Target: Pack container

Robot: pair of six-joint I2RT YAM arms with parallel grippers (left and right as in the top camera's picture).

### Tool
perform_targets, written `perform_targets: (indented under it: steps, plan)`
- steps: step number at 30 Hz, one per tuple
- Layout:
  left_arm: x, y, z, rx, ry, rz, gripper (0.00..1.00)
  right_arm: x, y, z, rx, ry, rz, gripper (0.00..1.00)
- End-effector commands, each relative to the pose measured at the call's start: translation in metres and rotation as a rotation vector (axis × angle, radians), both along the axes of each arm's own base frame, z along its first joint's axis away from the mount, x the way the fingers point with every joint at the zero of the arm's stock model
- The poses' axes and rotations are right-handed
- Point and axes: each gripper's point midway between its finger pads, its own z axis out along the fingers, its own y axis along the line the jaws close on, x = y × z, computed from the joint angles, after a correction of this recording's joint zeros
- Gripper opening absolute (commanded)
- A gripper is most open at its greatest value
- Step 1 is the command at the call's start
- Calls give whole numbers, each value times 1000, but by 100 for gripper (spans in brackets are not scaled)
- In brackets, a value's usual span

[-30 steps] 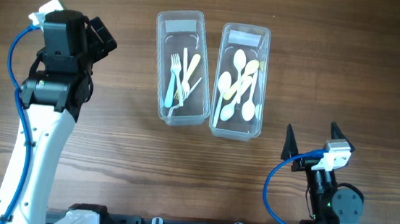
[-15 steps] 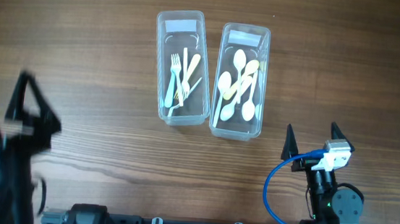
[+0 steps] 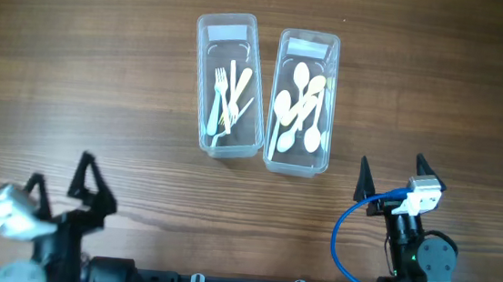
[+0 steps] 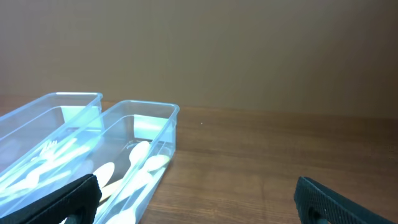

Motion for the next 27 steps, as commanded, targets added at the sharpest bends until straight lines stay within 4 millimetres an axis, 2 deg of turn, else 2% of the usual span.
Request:
perform_targets:
  steps: [1,4,8,12,17,22,27]
  plan:
    - [25,-11,-40,-4,7,-61,100,-1,2,3,-12,-14,15,100]
    - [43,-13,-65,-5,-34,-75,100,-1,2,3,-12,-14,15,100]
    - [55,-14,-89,-6,-46,-78,100,-1,2,3,-11,-14,15,100]
    - [60,-14,-109,-6,-8,-78,100,-1,2,3,-12,-14,15,100]
    - [68,-15,-144,-8,52,-82,100,-1,2,3,-12,-14,15,100]
    - [71,-15,-165,-9,87,-85,100,-1,2,3,-12,-14,15,100]
    - [72,-16,-164,104,95,-104,100,-1,2,3,-12,-14,15,100]
